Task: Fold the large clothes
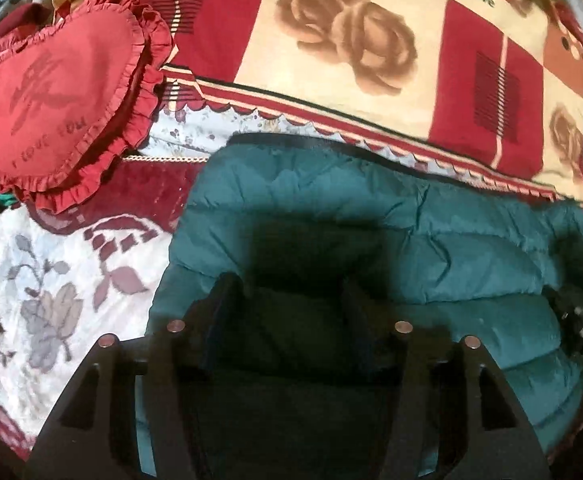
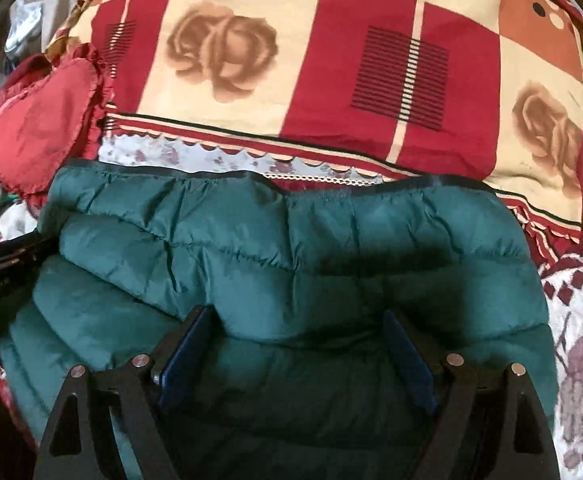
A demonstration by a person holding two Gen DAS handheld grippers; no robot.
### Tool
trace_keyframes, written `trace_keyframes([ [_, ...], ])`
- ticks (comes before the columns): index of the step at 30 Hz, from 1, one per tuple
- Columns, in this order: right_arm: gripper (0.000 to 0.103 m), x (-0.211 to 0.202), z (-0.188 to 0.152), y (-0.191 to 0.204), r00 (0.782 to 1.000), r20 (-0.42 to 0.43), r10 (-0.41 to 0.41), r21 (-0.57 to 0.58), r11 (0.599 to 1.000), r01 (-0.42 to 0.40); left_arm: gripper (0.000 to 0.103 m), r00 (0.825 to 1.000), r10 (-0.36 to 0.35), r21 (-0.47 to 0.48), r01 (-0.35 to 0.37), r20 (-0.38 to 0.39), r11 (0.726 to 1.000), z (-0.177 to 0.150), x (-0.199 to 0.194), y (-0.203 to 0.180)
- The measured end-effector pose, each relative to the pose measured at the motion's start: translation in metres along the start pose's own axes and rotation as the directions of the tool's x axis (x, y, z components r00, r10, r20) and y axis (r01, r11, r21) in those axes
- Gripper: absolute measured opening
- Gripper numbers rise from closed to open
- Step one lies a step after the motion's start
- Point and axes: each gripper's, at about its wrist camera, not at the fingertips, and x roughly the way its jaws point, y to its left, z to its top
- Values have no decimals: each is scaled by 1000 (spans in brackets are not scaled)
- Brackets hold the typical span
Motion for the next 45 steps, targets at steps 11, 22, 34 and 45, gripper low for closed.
trace_keyframes([
  [11,93,5,1,-2,999,-9,-36,15,999,36,63,999,29,-14,-29,46,999,-4,-2,-6],
  [22,93,-80,-22,19,990,79,-119,64,991,114,63,998,-2,-59,6,63,998,-22,-50,-11],
  [34,93,-140,-52,48,985,142,-99,103,991,84,63,991,16,-21,-13,130,1000,-57,-107,-25],
  [45,93,-151,-76,79,983,149,-107,86,992,95,63,985,51,-15,-49,163,999,-82,-131,-24],
])
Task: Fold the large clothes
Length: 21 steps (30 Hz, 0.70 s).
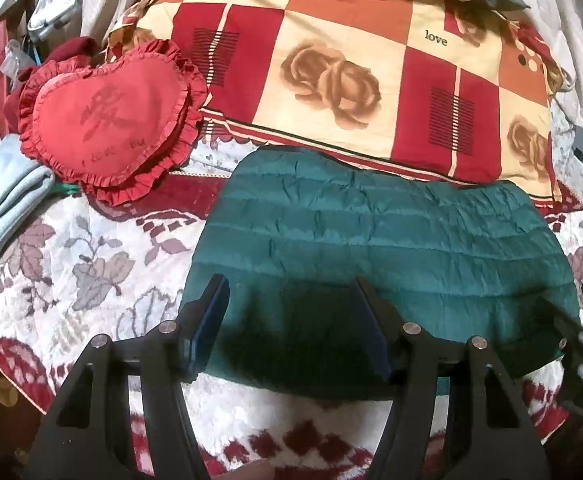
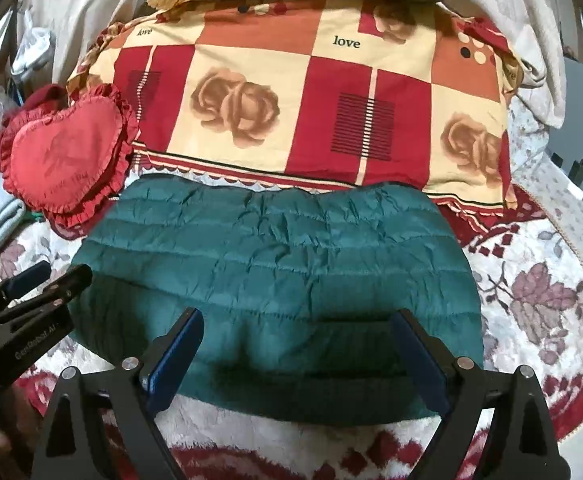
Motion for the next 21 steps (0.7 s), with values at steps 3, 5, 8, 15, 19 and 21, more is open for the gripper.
trace_keyframes([
  [3,93,0,-3,4,1000,-6,4,-6,1000,-4,63,1000,6,-11,-6,0,1000,-1,-1,2],
  [5,93,1,-4,4,1000,-8,7,-4,1000,-7,63,1000,12,-10,-12,3,1000,-2,-2,2],
  [8,93,0,-4,1,1000,-6,20,21,1000,-20,63,1000,14,-7,-14,2,1000,-3,-4,1],
  [15,93,-5,-3,-5,1000,11,11,54,998,-12,63,1000,11,9,-11,12,1000,-5,-9,-5],
  [19,93,-8,-1,-8,1000,17,15,68,998,-16,63,1000,6,20,-7,24,1000,-4,-14,-10],
  [21,93,-9,-1,-9,1000,21,14,73,997,-15,63,999,19,32,-20,31,999,-3,-15,-14],
])
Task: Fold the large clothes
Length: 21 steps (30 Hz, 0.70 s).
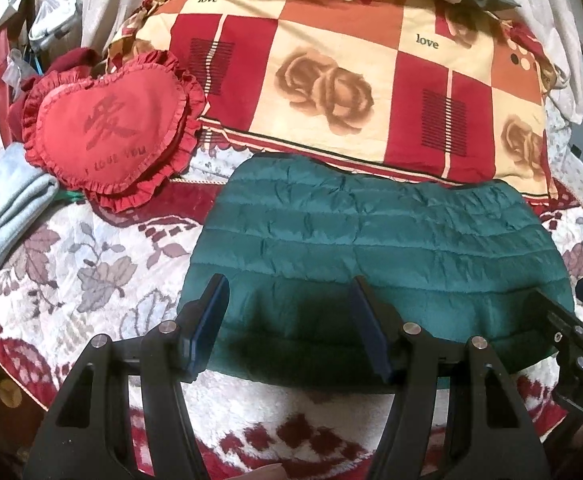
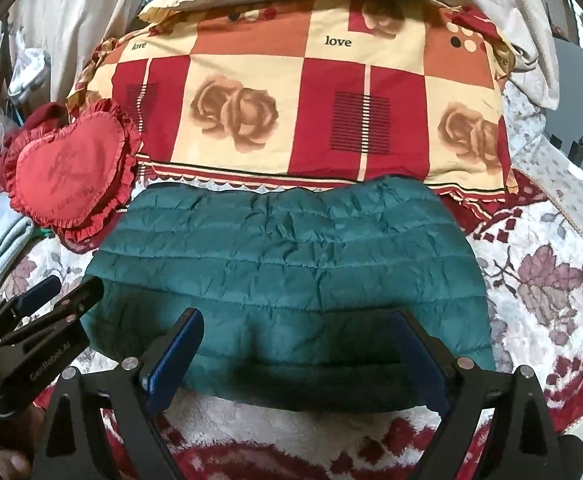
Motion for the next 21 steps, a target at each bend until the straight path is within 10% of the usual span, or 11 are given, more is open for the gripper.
trace_keyframes([
  [21,93,-1,0,-8,1000,-4,15,30,999,-15,63,1000,-27,20,27,3,999,2,-3,-12],
])
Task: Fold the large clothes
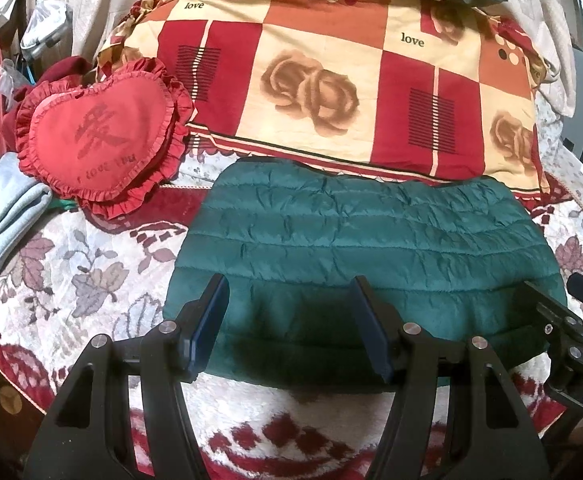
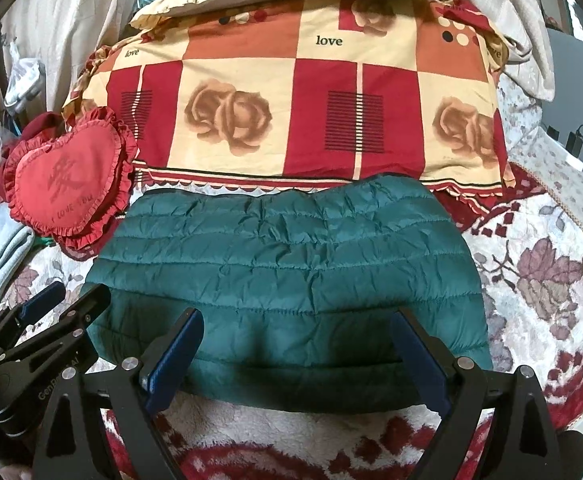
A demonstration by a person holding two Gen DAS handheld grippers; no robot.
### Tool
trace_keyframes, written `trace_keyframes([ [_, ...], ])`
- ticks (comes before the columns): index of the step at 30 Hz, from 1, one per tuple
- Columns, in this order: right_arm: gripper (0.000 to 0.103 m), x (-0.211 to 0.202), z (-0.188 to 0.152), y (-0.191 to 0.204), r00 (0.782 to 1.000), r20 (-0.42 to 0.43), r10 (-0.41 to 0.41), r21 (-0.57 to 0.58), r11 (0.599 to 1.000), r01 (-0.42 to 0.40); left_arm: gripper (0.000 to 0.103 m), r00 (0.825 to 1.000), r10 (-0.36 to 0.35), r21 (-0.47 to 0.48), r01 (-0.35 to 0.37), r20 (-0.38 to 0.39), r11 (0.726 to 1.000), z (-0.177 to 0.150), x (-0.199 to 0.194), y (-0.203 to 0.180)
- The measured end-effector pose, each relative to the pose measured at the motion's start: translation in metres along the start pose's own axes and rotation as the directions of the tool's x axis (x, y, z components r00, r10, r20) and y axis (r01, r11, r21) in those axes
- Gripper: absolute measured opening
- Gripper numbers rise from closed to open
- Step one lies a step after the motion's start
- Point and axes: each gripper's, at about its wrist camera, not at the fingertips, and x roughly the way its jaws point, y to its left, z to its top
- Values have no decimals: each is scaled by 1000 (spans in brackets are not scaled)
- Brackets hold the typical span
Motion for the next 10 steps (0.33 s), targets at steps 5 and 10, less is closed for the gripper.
trace_keyframes([
  [5,93,1,0,0,1000,-3,0,-2,1000,0,63,1000,4,9,-4,14,1000,0,0,-1],
  [10,93,2,0,0,1000,-3,0,-5,1000,0,63,1000,0,13,0,10,1000,0,0,0],
])
